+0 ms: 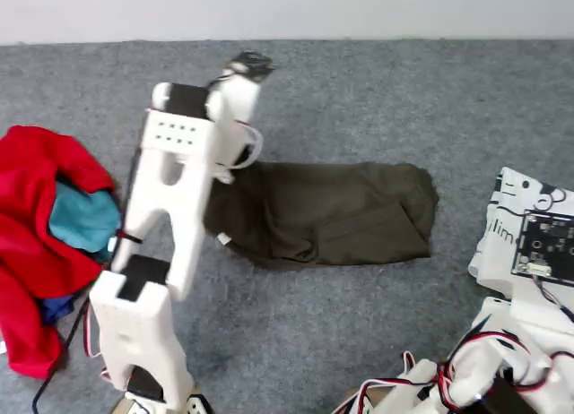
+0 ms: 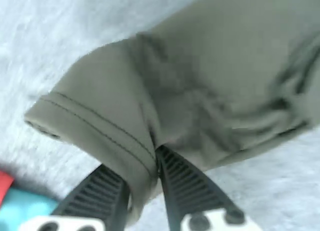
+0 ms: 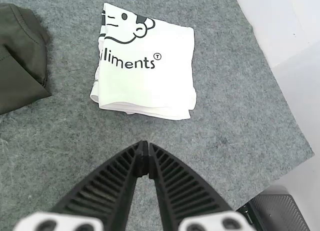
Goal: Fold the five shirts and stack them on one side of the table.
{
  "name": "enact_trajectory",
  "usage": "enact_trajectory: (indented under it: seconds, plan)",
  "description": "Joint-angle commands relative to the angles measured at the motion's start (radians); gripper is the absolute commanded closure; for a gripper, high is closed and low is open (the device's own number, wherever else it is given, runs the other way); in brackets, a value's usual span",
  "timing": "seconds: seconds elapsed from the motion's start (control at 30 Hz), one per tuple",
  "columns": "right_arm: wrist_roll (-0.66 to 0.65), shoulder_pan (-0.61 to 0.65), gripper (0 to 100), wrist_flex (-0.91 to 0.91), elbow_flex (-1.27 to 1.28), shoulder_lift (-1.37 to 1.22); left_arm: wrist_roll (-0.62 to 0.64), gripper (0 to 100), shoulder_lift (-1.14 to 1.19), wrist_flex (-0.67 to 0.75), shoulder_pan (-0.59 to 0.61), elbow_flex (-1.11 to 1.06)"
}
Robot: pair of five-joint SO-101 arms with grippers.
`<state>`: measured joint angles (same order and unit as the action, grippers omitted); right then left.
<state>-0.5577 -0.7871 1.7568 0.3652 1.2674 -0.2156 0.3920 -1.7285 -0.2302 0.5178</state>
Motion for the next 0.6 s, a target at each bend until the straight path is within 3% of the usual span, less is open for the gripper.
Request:
enact_trajectory:
  seconds: [0.0,0.3,0.57]
  plan:
    - [-0.009,-0.004,98.4,0.038,0.003,-0.008,0.028,99,-0.072,-0.023,-0.140,0.010]
    - [-0.009,-0.004,98.4,0.038,0.028,-0.002,0.101,99,0.061,0.000,-0.370,0.297]
    - [-0.009,-0.004,98.4,0.038,0.078,0.001,0.101,99,0.358,0.005,-0.456,0.677]
